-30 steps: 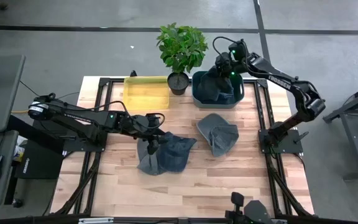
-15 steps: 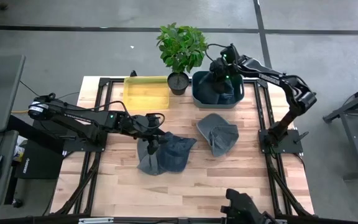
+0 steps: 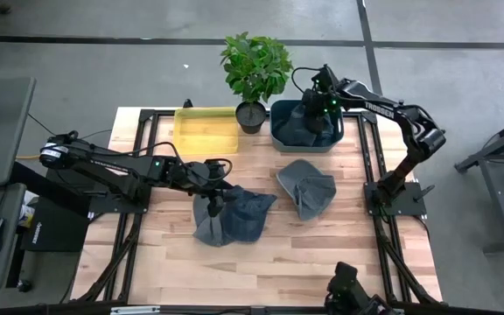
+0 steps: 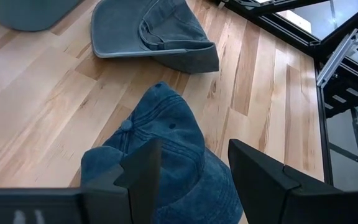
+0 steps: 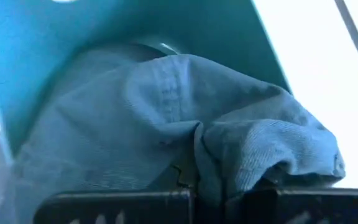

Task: Pick & Place hat
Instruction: Put the right blue cap into the blue bin

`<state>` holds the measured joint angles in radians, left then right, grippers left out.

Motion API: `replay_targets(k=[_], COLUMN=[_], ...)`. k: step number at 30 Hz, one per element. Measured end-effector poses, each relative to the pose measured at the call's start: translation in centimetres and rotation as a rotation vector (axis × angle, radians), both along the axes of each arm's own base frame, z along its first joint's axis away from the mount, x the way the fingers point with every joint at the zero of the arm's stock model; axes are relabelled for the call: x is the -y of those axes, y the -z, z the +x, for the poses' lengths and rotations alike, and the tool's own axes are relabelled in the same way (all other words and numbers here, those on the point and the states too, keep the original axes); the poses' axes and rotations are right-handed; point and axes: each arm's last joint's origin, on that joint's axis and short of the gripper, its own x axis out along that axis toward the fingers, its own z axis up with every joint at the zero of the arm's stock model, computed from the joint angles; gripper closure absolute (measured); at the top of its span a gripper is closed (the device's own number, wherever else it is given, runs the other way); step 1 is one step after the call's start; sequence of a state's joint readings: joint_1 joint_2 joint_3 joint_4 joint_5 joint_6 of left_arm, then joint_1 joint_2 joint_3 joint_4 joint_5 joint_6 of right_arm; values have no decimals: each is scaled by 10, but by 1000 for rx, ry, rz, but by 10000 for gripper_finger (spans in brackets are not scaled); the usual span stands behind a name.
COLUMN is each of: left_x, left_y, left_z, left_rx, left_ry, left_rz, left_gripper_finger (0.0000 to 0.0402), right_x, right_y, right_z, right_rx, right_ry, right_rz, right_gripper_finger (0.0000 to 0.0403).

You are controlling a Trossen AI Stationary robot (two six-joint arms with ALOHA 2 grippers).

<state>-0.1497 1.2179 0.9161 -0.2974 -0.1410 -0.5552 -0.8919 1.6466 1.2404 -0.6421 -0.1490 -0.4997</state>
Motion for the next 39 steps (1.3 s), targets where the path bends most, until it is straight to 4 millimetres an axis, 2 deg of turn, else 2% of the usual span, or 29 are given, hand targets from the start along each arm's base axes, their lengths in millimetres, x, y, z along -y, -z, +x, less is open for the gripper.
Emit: replay_targets(k=[5, 11, 18, 32, 39], left_x=[0, 0, 0, 0, 0], left_y=[0, 0, 0, 0, 1], left_z=[0, 0, 0, 0, 0], left_rx=[0, -1, -1, -5, -8], left_ry=[-1, -2, -6, -7, -7], left_rz=[0, 1, 4, 5, 6], left_gripper_finger=[216, 216, 216, 216, 216], right_x=[3, -3, -8, -6, -9], right_y=[-1, -2, 0, -1, -16], right_z=[-1, 5, 6, 4, -4], right_rx=[-7, 107, 70, 68, 125], right_ry=[18, -76, -71, 120, 171], right_rz=[-24, 63, 92, 127, 121], right_gripper_finger=[402, 402, 400, 321, 259])
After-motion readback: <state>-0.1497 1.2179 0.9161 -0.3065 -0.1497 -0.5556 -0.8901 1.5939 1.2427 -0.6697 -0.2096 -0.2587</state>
